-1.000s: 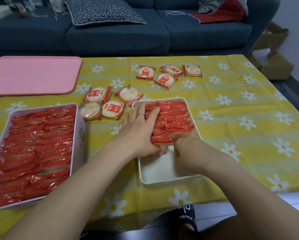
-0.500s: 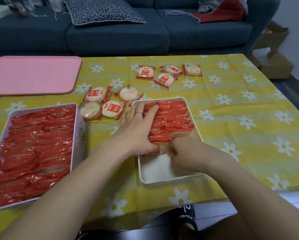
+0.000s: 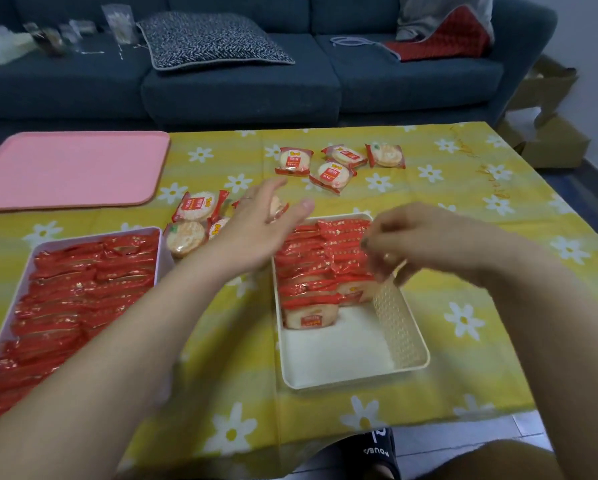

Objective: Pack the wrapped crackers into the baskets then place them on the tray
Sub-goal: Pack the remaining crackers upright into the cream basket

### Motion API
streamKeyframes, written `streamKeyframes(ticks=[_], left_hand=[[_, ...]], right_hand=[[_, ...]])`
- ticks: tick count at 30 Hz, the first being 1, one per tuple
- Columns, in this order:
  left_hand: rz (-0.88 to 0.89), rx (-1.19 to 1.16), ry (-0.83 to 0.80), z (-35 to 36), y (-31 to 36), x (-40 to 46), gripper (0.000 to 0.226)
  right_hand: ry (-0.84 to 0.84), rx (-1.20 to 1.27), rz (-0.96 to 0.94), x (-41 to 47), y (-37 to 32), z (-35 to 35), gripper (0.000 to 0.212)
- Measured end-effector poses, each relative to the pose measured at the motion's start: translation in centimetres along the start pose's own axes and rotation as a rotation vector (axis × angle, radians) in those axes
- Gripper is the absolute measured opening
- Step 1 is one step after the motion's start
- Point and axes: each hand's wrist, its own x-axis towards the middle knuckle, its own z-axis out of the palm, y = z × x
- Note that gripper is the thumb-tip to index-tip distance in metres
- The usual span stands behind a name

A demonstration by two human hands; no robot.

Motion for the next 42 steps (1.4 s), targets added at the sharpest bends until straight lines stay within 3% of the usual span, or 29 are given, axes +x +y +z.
streamKeyframes(ticks=[2,5,8,13,20,24,26,29,31,34,36,39,42], left_hand=[[-0.105,-0.04,0.015,-1.7,0.2,2.6,0.076],[-0.236,0.036,-0.052,-3.3,-0.4,7.4,0.083],[-0.331,0.147,-0.111,-3.7,-1.5,12.5,0.088],[-0.385,0.206,-0.097,-1.8,-2.5,20.4,0.087],[-0.402,0.236,-0.017,2.4,-5.4,29.3,0.064],[-0.342,0.365,0.108,3.6,-5.9,30.6,0.06],[-0.329,0.281,0.15,3.8,-5.8,30.9,0.067],[-0.361,0.009,0.167,3.3,-5.3,30.8,0.08],[-0.378,-0.155,0.164,3.1,-4.9,30.7,0.072],[-0.396,-0.42,0.145,2.2,-4.3,30.8,0.051],[-0.394,-0.578,0.037,2.0,-3.6,30.9,0.049],[-0.4,-0.493,-0.141,3.2,-2.8,30.2,0.042],[-0.408,-0.39,-0.254,5.2,-2.5,29.6,0.038]], right_hand=[[0.195,0.158,-0.026,3.2,-0.7,-2.3,0.016],[0.393,0.241,-0.021,10.0,0.0,-4.7,0.031],[0.446,0.121,0.089,16.5,2.2,-6.5,0.054],[0.492,0.047,0.206,24.6,5.6,-8.7,0.065],[0.572,-0.184,0.427,34.0,9.1,-9.6,0.057],[0.688,-0.225,0.422,36.0,10.1,-9.6,0.046],[0.779,-0.133,0.406,36.3,10.4,-9.8,0.037],[0.852,0.029,0.412,35.9,10.2,-10.3,0.057],[0.915,0.136,0.374,35.3,9.5,-11.0,0.061],[0.992,0.329,0.272,34.9,8.2,-12.4,0.045],[0.97,0.581,0.224,34.5,7.1,-13.2,0.035],[0.759,0.84,0.194,34.6,5.2,-12.6,0.022],[0.611,0.644,0.275,35.4,4.5,-10.4,0.03]])
